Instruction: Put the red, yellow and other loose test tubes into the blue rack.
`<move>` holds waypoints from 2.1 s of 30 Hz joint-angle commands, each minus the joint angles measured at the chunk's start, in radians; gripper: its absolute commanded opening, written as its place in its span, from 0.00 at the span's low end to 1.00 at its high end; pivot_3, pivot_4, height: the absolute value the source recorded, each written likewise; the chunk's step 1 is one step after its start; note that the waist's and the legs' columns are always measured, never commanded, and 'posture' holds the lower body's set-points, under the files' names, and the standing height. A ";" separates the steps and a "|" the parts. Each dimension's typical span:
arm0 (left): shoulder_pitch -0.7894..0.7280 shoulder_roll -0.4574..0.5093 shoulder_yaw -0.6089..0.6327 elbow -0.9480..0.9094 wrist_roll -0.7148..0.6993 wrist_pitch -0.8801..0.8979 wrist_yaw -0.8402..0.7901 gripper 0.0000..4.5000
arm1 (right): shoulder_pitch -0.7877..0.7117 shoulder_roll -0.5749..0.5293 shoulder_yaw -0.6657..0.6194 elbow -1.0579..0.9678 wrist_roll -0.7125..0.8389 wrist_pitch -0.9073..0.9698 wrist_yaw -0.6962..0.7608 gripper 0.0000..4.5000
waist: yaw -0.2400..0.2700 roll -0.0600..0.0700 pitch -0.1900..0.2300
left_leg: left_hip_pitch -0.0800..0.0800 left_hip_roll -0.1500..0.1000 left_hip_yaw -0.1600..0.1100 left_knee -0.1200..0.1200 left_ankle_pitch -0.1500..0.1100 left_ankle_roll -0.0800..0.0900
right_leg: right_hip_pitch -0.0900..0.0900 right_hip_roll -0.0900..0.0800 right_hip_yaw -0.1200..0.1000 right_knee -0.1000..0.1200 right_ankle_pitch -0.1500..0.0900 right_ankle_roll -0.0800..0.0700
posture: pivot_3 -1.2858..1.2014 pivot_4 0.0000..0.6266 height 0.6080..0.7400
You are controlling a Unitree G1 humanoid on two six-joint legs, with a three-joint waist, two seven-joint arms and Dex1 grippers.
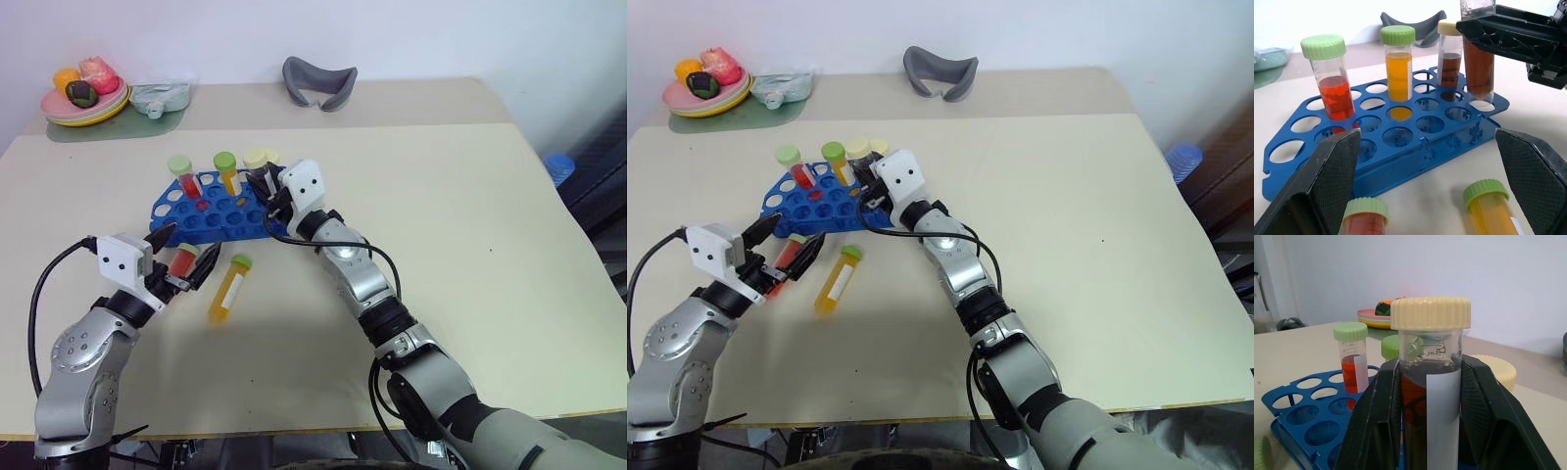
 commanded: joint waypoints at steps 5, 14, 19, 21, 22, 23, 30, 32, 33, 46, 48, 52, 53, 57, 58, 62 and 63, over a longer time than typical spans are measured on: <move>-0.005 0.004 -0.012 -0.040 -0.005 -0.008 0.011 1.00 | 0.025 0.029 -0.002 -0.029 0.004 0.009 0.021 0.35 | 0.000 0.000 0.000 | 0.001 0.000 0.000 0.000 0.000 0.000 | 0.000 0.000 0.000 0.000 0.000 0.000 | 0.52 0.24 1.00; 0.009 0.011 -0.029 -0.063 -0.009 0.006 0.017 1.00 | 0.056 0.032 -0.001 -0.061 0.004 0.023 0.037 0.35 | 0.000 0.000 0.000 | 0.001 0.000 0.000 0.000 0.000 0.000 | 0.001 0.000 0.000 0.000 0.000 0.000 | 0.52 0.24 1.00; 0.013 0.010 -0.038 -0.079 -0.007 0.019 0.020 1.00 | 0.045 0.036 -0.007 -0.041 -0.001 0.018 0.026 0.35 | 0.000 0.000 0.000 | 0.001 0.000 0.000 0.000 0.000 0.000 | 0.001 0.000 0.000 0.000 0.000 0.000 | 0.52 0.24 1.00; 0.014 0.009 -0.041 -0.085 -0.007 0.023 0.023 1.00 | 0.043 0.040 -0.011 -0.035 0.001 0.022 0.021 0.35 | 0.000 0.000 0.000 | 0.001 0.000 0.000 0.000 0.000 0.000 | 0.001 0.000 0.000 0.000 0.000 0.000 | 0.52 0.24 1.00; 0.014 0.009 -0.042 -0.087 -0.007 0.025 0.024 1.00 | 0.042 0.042 -0.012 -0.034 0.009 0.027 0.029 0.35 | 0.000 0.000 0.000 | 0.001 0.000 0.000 0.000 0.000 0.000 | 0.001 0.000 0.000 0.000 0.000 0.000 | 0.52 0.24 1.00; 0.015 0.009 -0.043 -0.090 -0.006 0.026 0.024 1.00 | 0.044 0.043 -0.012 -0.035 0.017 0.031 0.039 0.35 | 0.000 0.000 0.000 | 0.001 0.000 0.000 0.000 0.000 0.000 | 0.001 0.000 0.000 0.000 0.000 0.000 | 0.52 0.24 1.00; 0.019 0.014 -0.052 -0.104 -0.007 0.041 0.025 1.00 | 0.050 0.042 -0.034 -0.078 0.038 0.015 0.035 0.97 | 0.000 0.000 0.000 | 0.001 0.000 0.000 0.000 0.000 0.000 | 0.001 0.000 0.000 0.000 0.000 0.000 | 0.52 0.24 1.00; 0.018 0.019 -0.055 -0.108 -0.006 0.049 0.023 1.00 | 0.047 0.033 -0.037 -0.101 0.035 0.003 0.029 0.99 | 0.000 0.000 0.000 | 0.001 0.000 0.000 0.000 0.000 0.000 | 0.001 0.000 0.000 0.000 0.000 0.000 | 0.52 0.24 1.00; 0.016 0.024 -0.057 -0.112 -0.005 0.054 0.022 1.00 | 0.046 0.024 -0.040 -0.123 0.038 0.001 0.032 0.99 | 0.000 0.000 0.000 | 0.001 0.000 0.000 0.000 0.000 0.000 | 0.001 0.000 0.000 0.000 0.000 0.000 | 0.52 0.24 1.00; -0.067 0.275 -0.030 -0.298 -0.070 0.494 0.101 1.00 | 0.276 -0.464 -0.125 -0.681 0.232 0.378 0.399 0.99 | 0.003 0.001 0.001 | 0.001 0.000 0.000 -0.001 0.000 0.000 | 0.002 0.000 0.001 -0.001 0.000 0.000 | 0.52 0.24 1.00; -0.134 0.335 -0.044 -0.326 -0.092 0.663 0.144 1.00 | 0.338 -0.600 -0.123 -0.784 0.291 0.452 0.527 0.99 | 0.005 0.001 0.002 | 0.001 0.000 -0.001 0.000 0.000 0.000 | 0.002 0.001 0.000 -0.001 0.000 0.000 | 0.52 0.24 1.00; -0.315 0.379 -0.064 -0.332 -0.204 1.020 0.179 1.00 | 0.436 -0.809 -0.117 -0.924 0.357 0.536 0.704 0.99 | 0.001 0.000 0.003 | 0.005 -0.001 -0.001 0.000 -0.001 0.002 | 0.007 0.000 0.000 -0.003 -0.001 0.001 | 0.52 0.24 1.00; -0.359 0.387 -0.079 -0.328 -0.220 1.102 0.180 1.00 | 0.449 -0.835 -0.118 -0.940 0.362 0.542 0.723 0.99 | 0.000 0.000 0.003 | 0.007 -0.001 -0.001 -0.001 -0.001 0.002 | 0.008 0.001 0.001 -0.004 -0.001 0.001 | 0.52 0.24 1.00; -0.553 0.376 -0.152 -0.251 -0.328 1.327 0.210 1.00 | 0.464 -0.833 -0.115 -0.956 0.364 0.562 0.707 0.99 | 0.002 -0.001 0.004 | 0.009 -0.001 -0.001 0.000 -0.001 0.002 | 0.012 0.001 0.000 -0.005 -0.001 0.001 | 0.52 0.24 1.00; -0.578 0.394 -0.187 -0.226 -0.364 1.336 0.224 1.00 | 0.466 -0.828 -0.109 -0.957 0.355 0.557 0.703 0.99 | 0.002 -0.002 0.004 | 0.009 -0.001 -0.002 0.000 -0.001 0.002 | 0.012 0.001 0.000 -0.005 -0.001 0.001 | 0.52 0.24 1.00; -0.640 0.454 -0.281 -0.137 -0.486 1.336 0.339 1.00 | 0.465 -0.804 -0.097 -0.963 0.341 0.555 0.677 0.99 | 0.004 -0.002 0.004 | 0.008 -0.001 -0.002 -0.001 -0.001 0.002 | 0.012 0.000 0.000 -0.008 -0.001 0.001 | 0.52 0.24 1.00; -0.660 0.471 -0.307 -0.112 -0.510 1.336 0.379 1.00 | 0.465 -0.800 -0.097 -0.963 0.341 0.556 0.672 0.99 | 0.005 -0.002 0.004 | 0.008 -0.001 -0.002 -0.002 -0.001 0.002 | 0.012 0.000 0.000 -0.008 -0.001 0.001 | 0.52 0.24 1.00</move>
